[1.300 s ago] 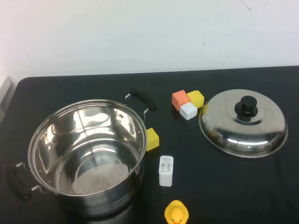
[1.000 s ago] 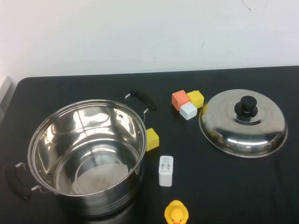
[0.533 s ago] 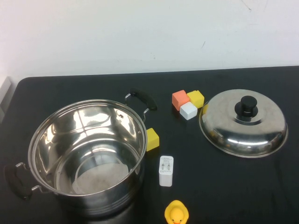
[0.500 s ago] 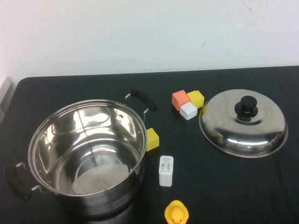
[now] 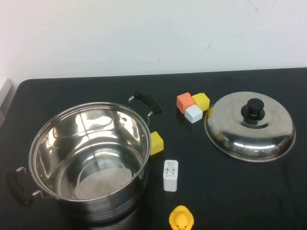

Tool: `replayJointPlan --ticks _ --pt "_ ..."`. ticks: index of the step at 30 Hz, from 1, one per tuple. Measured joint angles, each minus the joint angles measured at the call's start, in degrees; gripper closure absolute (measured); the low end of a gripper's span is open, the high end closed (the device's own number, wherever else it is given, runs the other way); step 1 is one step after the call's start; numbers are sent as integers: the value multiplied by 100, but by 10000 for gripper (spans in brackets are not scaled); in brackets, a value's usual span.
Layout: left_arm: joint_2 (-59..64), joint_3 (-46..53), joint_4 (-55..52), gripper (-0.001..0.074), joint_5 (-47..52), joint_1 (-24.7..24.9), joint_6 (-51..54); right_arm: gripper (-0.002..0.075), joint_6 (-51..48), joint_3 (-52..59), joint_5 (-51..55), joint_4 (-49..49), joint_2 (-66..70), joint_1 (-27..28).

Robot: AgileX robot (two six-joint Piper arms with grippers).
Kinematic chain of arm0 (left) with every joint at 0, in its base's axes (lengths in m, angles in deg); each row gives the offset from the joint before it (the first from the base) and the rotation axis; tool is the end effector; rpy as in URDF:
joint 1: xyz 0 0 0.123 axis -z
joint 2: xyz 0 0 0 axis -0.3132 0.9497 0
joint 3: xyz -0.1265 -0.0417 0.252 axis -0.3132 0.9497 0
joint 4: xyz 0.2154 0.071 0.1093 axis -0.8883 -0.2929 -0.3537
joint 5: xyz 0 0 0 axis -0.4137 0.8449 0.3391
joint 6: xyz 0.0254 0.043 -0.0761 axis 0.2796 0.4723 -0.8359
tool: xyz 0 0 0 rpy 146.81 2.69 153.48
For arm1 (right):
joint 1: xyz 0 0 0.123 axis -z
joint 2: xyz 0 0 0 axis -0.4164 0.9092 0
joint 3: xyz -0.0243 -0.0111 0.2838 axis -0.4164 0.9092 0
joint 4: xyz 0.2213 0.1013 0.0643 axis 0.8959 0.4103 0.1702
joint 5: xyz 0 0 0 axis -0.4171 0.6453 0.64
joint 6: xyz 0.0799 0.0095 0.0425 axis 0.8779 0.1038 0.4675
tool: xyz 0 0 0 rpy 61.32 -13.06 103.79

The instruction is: Cover the pot

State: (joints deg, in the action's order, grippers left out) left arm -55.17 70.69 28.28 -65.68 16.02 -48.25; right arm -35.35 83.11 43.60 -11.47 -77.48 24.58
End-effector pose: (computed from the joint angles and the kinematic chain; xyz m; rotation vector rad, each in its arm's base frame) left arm 0.0533 -0.0016 0.1805 -0.1323 1.8074 -0.1072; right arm 0.0534 0.0144 0.1790 0.6868 1.7224 0.7693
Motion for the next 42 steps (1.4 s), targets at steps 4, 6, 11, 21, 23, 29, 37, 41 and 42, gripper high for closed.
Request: replayJointPlan --ticks 4,6,11,21,23,29,37,41,42 --pt "0 0 0 737 0 0 0 728 -1018 4 -27 -347 0 0" --pt "0 0 0 737 0 0 0 728 -1286 4 -153 -475 0 0" --pt "0 0 0 737 0 0 0 728 -1654 4 -708 -510 0 0" --pt "0 0 0 737 0 0 0 728 -3572 -1034 -526 -482 230 0" --pt "0 0 0 737 0 0 0 728 -4332 -1421 -500 -287 667 0" --pt "0 0 0 737 0 0 0 728 -5474 -2168 -589 -165 2352 0" --pt "0 0 0 737 0 0 0 584 -3301 -2346 -3782 -2204 4799 -573" --pt "0 0 0 737 0 0 0 319 -3150 -2480 -5854 -2352 6298 -1100" --pt "0 0 0 737 0 0 0 259 -3136 -2522 -6215 -2373 6611 -1209"
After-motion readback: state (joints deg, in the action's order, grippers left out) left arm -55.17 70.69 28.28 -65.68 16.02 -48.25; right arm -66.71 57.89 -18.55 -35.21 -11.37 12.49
